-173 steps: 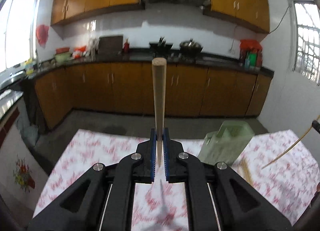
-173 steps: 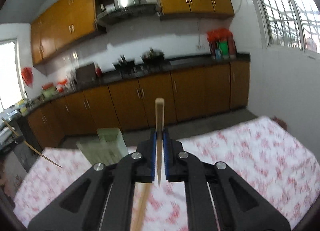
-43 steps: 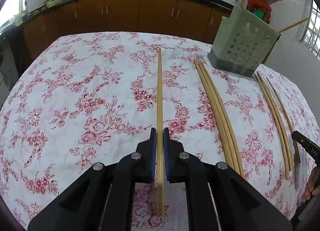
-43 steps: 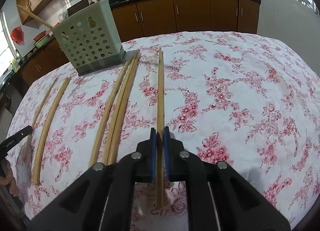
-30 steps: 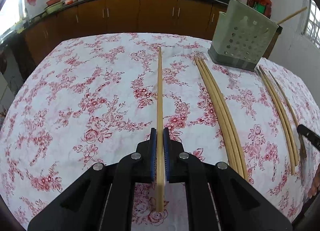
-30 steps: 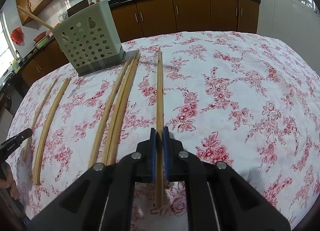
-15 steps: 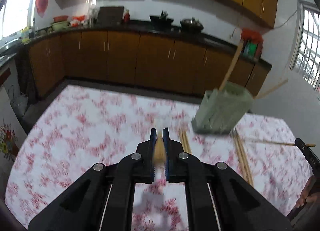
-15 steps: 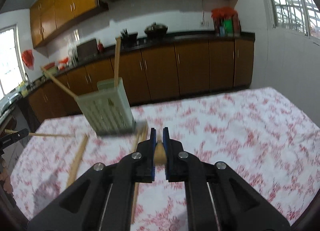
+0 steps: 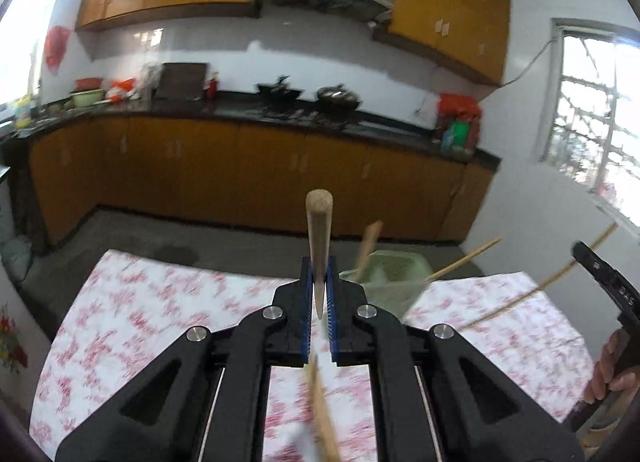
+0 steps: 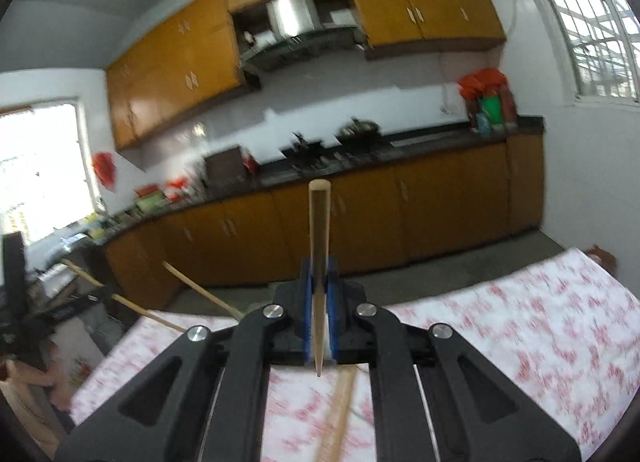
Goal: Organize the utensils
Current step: 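Carry both chopsticks up and insert them into the green holder, then open both grippers to drop the chopsticks into the holder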
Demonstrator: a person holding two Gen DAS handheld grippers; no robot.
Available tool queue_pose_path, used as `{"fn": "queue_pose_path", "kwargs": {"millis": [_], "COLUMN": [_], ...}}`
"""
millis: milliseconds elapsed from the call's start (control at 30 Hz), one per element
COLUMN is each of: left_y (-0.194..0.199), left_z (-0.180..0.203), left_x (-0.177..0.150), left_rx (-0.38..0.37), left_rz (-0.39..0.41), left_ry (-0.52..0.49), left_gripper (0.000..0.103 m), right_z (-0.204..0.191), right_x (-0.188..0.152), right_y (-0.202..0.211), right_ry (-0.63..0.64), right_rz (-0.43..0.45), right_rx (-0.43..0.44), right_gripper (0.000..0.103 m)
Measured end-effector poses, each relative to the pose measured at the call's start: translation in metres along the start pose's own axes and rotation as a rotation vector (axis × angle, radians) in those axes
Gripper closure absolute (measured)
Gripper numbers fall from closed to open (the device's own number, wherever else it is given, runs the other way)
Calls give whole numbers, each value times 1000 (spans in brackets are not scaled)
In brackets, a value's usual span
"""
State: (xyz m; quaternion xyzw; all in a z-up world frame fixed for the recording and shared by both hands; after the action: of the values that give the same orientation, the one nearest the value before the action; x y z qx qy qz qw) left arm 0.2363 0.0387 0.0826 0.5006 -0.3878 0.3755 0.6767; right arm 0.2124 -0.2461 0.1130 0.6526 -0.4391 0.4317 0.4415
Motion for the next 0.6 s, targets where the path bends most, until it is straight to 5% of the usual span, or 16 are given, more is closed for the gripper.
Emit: {"fn": "queue_pose_path", "kwargs": {"millis": [300,600], "left_y": [2,-51], "left_z": [52,66], "left_x": [49,43], "left_rx": [-45,-3], "left_rz": [137,167], "left_ry": [-51,-103], "left_gripper": [96,96], "right_z": [-33,-24], "right_x": [42,19], "right_y": [-29,-96], "right_ry": [27,47], "right_rz": [94,29], "right_rx": [30,-25], "right_gripper": [95,95]}}
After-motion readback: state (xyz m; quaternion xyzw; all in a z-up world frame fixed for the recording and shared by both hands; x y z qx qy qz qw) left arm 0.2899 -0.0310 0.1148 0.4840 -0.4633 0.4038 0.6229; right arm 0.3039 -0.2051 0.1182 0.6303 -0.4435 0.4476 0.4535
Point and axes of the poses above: each gripper's, at about its wrist camera, not at the fingertips, and y roughly against the way its jaws point, z to its right, x to its top, the point moved 8 cm from there along -y, roughly the way its jaws point, and after that the axes turned 2 degrees about z, right-handed, at the moved point
